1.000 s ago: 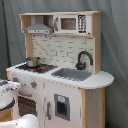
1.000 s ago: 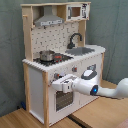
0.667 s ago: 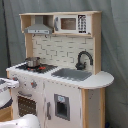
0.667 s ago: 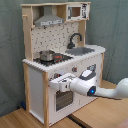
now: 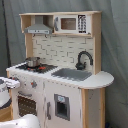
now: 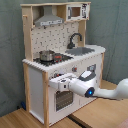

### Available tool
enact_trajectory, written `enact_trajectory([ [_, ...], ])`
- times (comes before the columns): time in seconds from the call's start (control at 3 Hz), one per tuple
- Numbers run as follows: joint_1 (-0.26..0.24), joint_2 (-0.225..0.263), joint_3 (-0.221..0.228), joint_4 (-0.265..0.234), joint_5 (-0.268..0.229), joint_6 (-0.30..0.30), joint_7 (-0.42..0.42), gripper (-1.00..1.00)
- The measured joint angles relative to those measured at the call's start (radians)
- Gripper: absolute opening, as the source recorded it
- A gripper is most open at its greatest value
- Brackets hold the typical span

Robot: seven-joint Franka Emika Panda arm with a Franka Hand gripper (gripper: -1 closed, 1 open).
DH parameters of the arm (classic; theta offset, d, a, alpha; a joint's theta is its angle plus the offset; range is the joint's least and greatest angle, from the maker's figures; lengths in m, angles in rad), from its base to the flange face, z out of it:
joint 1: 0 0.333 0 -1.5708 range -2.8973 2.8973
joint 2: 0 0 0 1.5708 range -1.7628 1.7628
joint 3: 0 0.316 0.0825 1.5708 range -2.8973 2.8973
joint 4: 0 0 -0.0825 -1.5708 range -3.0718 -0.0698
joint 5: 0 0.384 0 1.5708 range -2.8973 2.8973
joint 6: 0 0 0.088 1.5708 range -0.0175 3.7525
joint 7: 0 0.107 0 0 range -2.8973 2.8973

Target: Play with the kitchen

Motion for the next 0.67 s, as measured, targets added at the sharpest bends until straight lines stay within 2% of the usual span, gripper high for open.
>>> enact_trajectory([
  [0.33, 0.001, 0.001, 0.0, -0.003, 0.0, 0.0, 0.0, -1.0],
  [0.67, 0.01, 0.012, 0.003, -0.024, 0.007, 0.004, 0.086, -1.0],
])
